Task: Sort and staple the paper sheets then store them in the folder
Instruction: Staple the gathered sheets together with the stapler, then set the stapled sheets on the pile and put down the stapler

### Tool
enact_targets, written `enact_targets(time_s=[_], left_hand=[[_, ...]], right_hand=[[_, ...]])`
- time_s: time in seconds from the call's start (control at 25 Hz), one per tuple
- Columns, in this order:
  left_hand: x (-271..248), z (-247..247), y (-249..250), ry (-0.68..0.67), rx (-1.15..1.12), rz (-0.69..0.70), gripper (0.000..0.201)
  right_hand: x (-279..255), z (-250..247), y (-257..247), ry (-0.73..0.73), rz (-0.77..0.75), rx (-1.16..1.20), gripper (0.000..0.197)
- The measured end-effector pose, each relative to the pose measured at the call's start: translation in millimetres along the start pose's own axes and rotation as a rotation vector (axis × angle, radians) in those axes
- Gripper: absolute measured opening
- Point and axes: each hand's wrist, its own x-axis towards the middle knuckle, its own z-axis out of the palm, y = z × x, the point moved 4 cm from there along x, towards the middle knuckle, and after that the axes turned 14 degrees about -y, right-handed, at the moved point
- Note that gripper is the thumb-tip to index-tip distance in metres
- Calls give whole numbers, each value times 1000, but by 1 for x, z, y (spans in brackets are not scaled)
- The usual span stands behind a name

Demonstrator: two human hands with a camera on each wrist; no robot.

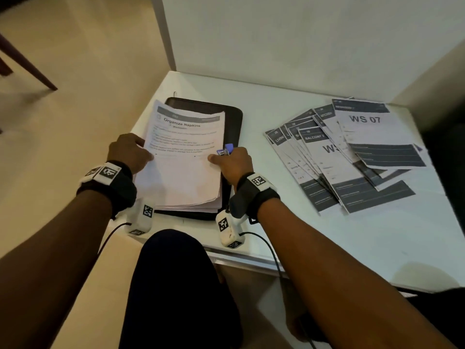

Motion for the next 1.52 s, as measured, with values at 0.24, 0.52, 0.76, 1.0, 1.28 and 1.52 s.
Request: enact_targets(time_s=[0.24,0.52,0.76,1.0,1.28,1.52], left_hand=[[-26,27,63,121,219,86,47],[-87,201,228,-205,321,531,37],[-154,351,271,-601,541,574,79],[-150,354,244,-554,661,571,78],[-104,308,224,-543,732,611,78],[-84,336,311,-353,261,692,57]], right_hand=[[-42,-92,15,153,3,-23,26],[-131,-277,99,450,242,-291,31],[-184,-363,167,582,562,-434,37],[-168,-379,164,520,601,-522,58],[-72,-458,114,378,412,-724,80],[-8,-490,115,347,466,-864,111]])
